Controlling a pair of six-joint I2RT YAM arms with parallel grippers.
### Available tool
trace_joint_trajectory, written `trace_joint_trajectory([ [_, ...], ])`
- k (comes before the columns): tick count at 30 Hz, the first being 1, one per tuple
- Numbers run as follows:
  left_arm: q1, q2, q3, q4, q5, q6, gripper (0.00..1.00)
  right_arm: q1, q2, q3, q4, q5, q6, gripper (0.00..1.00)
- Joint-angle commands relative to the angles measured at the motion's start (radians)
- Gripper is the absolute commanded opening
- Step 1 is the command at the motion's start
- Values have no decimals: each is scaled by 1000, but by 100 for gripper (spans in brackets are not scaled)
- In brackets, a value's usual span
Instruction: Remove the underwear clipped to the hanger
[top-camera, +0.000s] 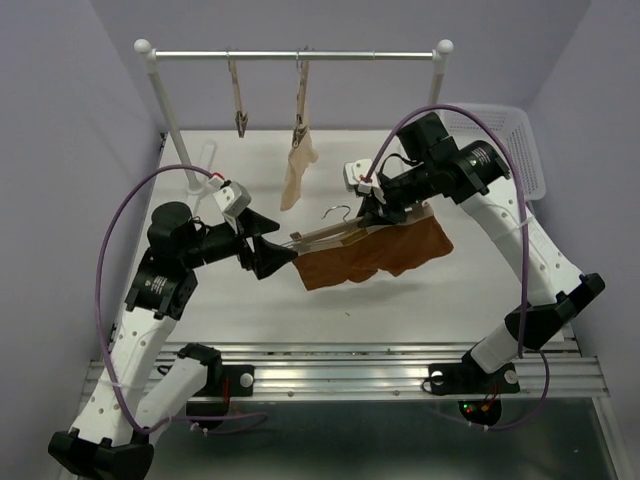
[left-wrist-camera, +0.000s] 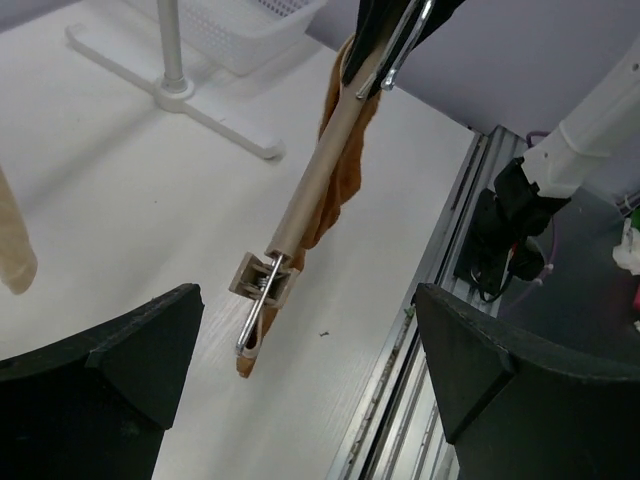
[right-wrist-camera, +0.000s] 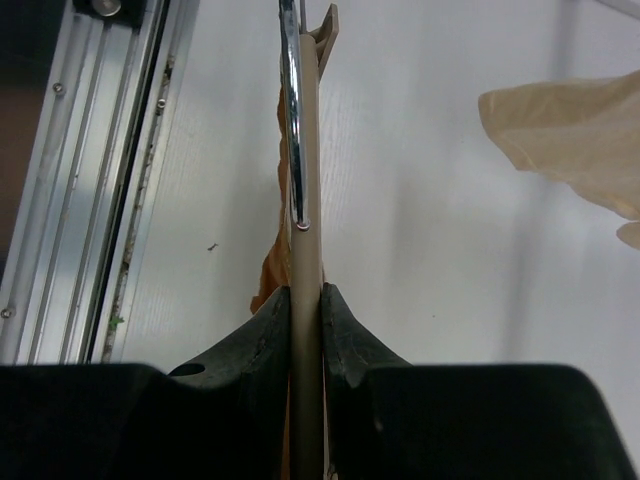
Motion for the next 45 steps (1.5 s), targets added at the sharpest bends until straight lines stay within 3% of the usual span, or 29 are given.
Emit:
trace_joint_trajectory([
  [1,-33,-63,6,26,57,120,99,8,-35,45,-127,-85,-117,1],
  [5,-33,-27,14,8,-13,123,99,8,-42,20,-127,-94,-132,1],
  [8,-35,30,28,3,81,142,99,8,-35,21,-127,-114,-133,1],
  [16,-110,119,17,-12,30,143,99,8,-13,32,-127,-126,-127,1],
  [19,-111,116,20,-2,27,134,99,8,-13,29,-127,-128,-127,1],
  [28,-111,78,-15,20,27,114,84,8,-27,17,-68,-118,-69,1],
  [38,-139,69,-12,-20,-24,146,83,8,-35,14,-10,-117,1,1],
  [45,-140,47,-15,-15,-36,148,61,8,-29,8,-2,-108,9,1],
])
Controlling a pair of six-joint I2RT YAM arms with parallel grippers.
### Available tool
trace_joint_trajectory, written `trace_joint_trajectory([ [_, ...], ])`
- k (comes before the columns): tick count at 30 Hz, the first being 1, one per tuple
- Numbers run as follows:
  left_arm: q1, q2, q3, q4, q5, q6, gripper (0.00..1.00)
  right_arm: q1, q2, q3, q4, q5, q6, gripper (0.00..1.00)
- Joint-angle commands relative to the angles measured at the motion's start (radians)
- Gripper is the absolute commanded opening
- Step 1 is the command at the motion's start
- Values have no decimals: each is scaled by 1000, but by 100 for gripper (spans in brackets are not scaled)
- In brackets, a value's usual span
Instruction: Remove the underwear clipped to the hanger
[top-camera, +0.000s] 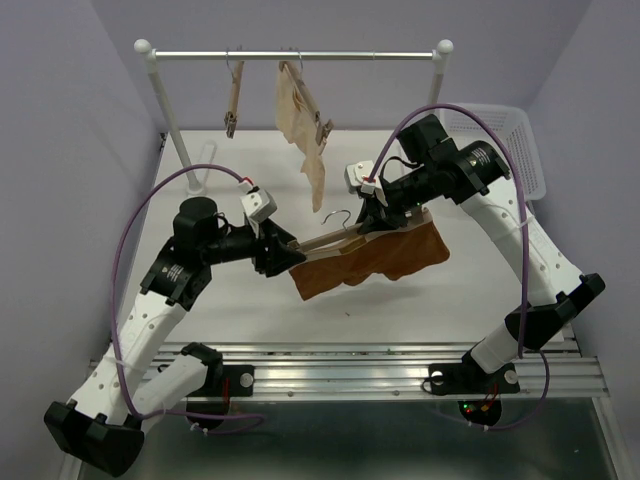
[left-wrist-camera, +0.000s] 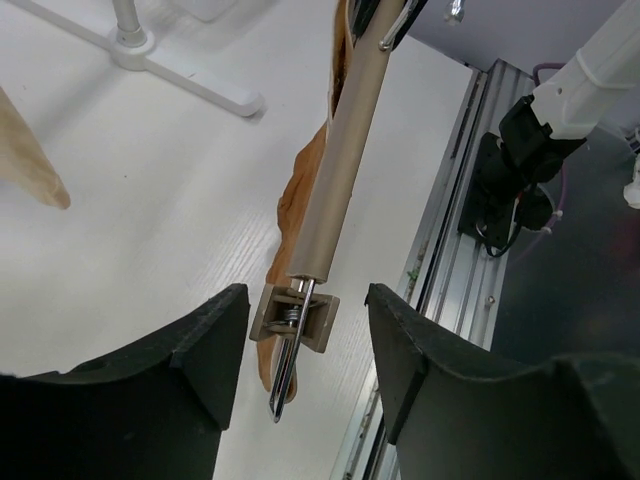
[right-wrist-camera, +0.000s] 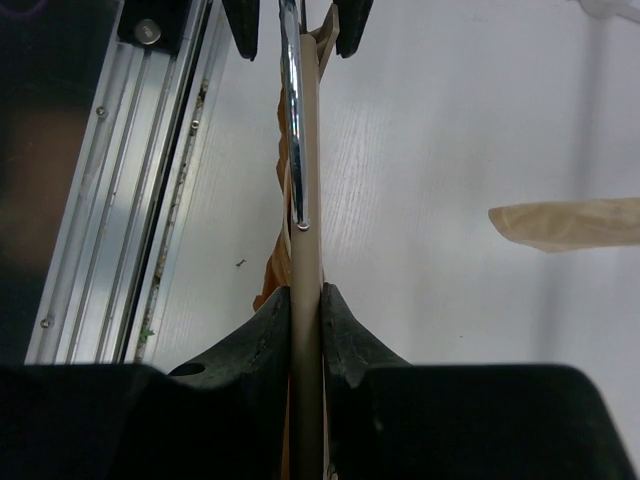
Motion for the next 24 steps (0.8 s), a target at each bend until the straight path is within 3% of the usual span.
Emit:
trace_joint_trajectory([
  [1,-5,-41,-9,25,-6,15,59,8,-25,10,57,-24,23,1],
  [6,-5,-44,-12,35,-5,13,51,8,-20,9,60,-14,27,1],
  [12,-5,-55,-21,41,4,13,31,8,-20,4,68,-8,30,1],
  [17,-5,-58,-31,76,3,-20,0,8,-19,-5,83,2,36,1],
  [24,-5,-41,-46,102,-26,-39,0,8,-20,-8,118,12,67,1],
])
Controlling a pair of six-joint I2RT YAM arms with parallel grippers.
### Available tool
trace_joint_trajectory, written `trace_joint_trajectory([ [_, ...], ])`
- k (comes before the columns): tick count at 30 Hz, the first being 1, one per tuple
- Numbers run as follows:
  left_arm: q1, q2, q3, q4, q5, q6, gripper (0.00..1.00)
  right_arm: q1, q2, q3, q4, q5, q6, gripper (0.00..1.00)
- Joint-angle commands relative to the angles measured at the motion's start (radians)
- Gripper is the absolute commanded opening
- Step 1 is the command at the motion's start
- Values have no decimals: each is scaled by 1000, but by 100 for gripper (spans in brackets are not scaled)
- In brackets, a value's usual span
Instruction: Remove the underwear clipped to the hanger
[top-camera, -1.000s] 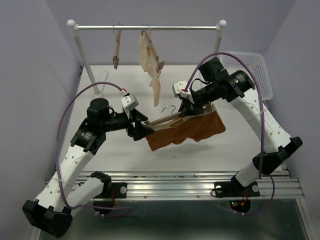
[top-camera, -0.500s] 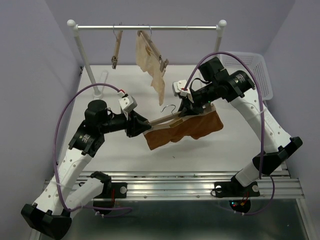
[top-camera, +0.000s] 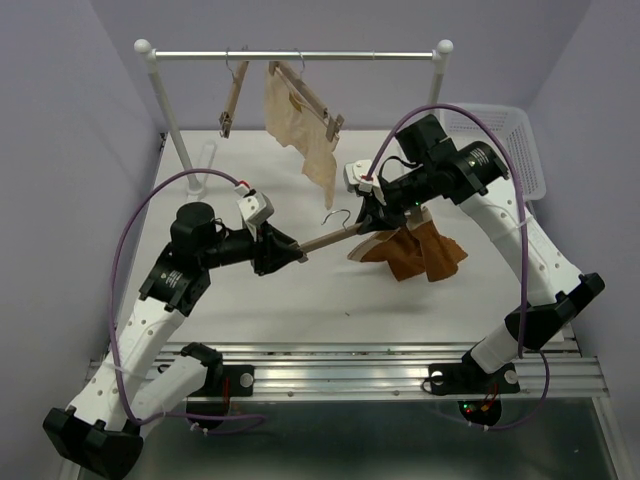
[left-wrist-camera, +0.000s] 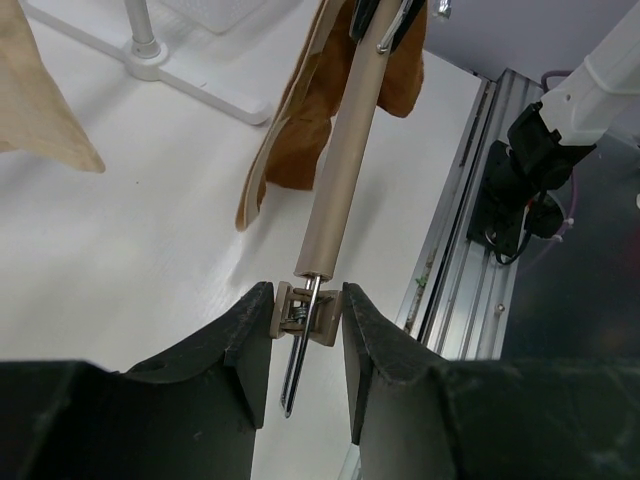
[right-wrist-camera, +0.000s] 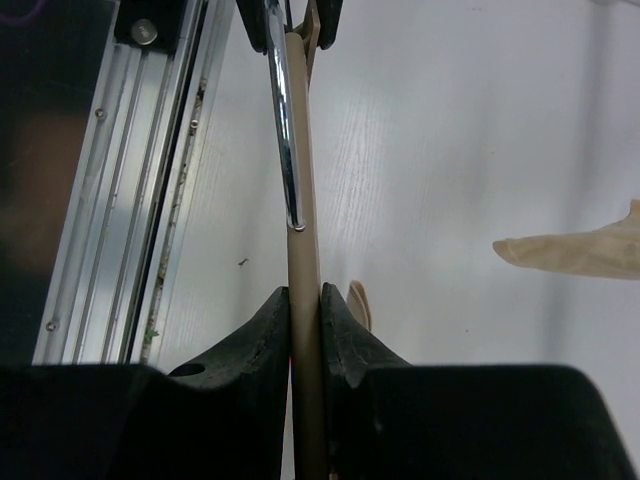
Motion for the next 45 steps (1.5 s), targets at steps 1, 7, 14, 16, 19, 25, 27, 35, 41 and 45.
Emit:
trace_joint_trajectory([
  [1,-5,-4,-6,65,-4,-22,0,8,-22,-1,119,-1,51,1],
  [7,-5,-14,9,72,-42,-80,91,8,-33,-6,153,-1,81,1],
  [14,-5,-54,30,104,-108,-131,99,8,-49,-7,179,9,111,1],
  [16,-5,-63,43,104,-177,-148,99,8,-57,-15,197,12,128,1],
  [19,-5,-92,52,121,-327,-217,99,8,-68,-27,219,22,143,1],
  [25,-5,-117,110,92,-693,-366,99,8,-71,-44,239,45,156,1],
  [27,-5,-119,129,59,-778,-389,99,8,-74,-56,263,49,171,1],
  [35,-5,-143,136,38,-889,-646,99,8,-190,-257,741,341,556,1],
  [41,-5,-136,55,173,-798,-815,99,8,-315,-528,1102,385,849,1],
  [45,-8,-122,-43,370,-637,-860,99,8,-350,-581,1176,364,1053,1],
])
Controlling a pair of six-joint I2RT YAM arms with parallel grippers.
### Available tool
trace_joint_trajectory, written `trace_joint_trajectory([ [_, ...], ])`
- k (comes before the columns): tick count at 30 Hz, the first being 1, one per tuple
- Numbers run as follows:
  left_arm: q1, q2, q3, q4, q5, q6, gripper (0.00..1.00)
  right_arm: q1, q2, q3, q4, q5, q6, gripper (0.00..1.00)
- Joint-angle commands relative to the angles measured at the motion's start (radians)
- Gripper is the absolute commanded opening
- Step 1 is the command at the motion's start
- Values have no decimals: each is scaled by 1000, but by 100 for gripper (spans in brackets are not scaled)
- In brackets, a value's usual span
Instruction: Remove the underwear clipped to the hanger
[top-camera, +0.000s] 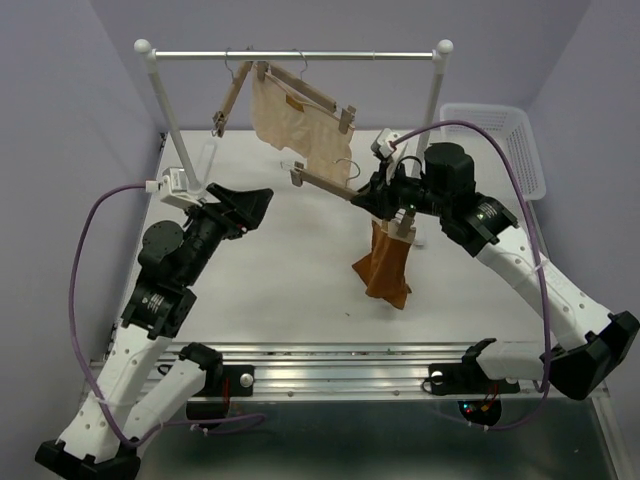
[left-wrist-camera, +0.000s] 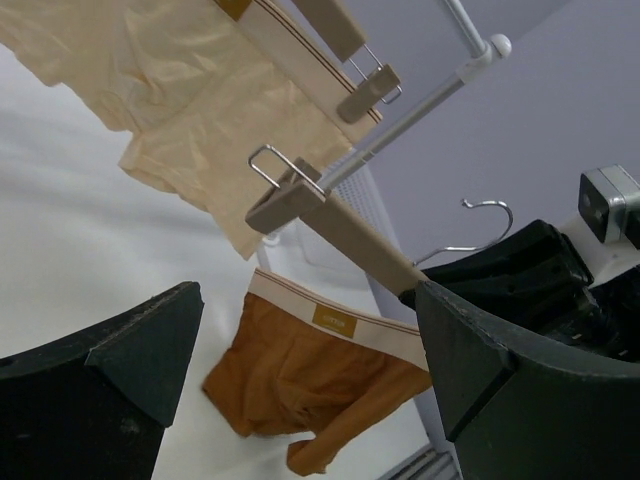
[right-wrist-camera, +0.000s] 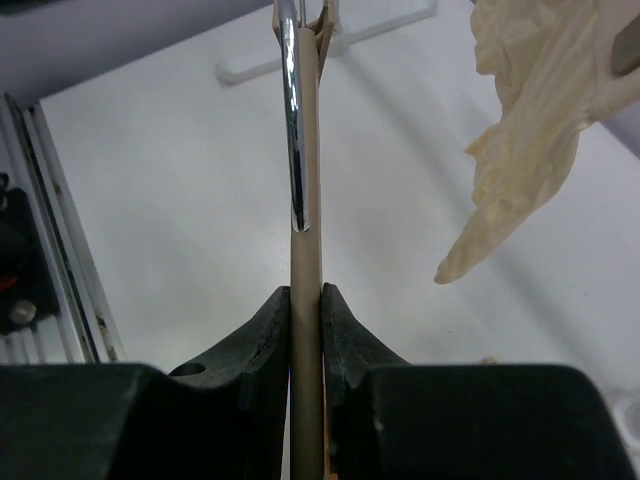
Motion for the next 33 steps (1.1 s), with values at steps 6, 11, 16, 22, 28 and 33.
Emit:
trace_joint_trajectory([
  [6,-47,44,-202,476,208,-188,99,9,-33,-52,297,-22,473,1],
  [11,-132,88,-260,666,178,-206,99,9,-44,-96,418,-118,660,1],
  [16,-175,142,-319,858,169,-246,99,9,-31,-104,446,-217,752,1],
  [22,-198,205,-331,964,130,-272,99,9,-39,-125,489,-246,827,1],
  [28,-204,220,-377,1113,87,-312,94,9,-33,-147,469,-256,858,1],
  [33,-207,234,-371,1136,72,-314,83,9,-22,-171,496,-279,895,1],
])
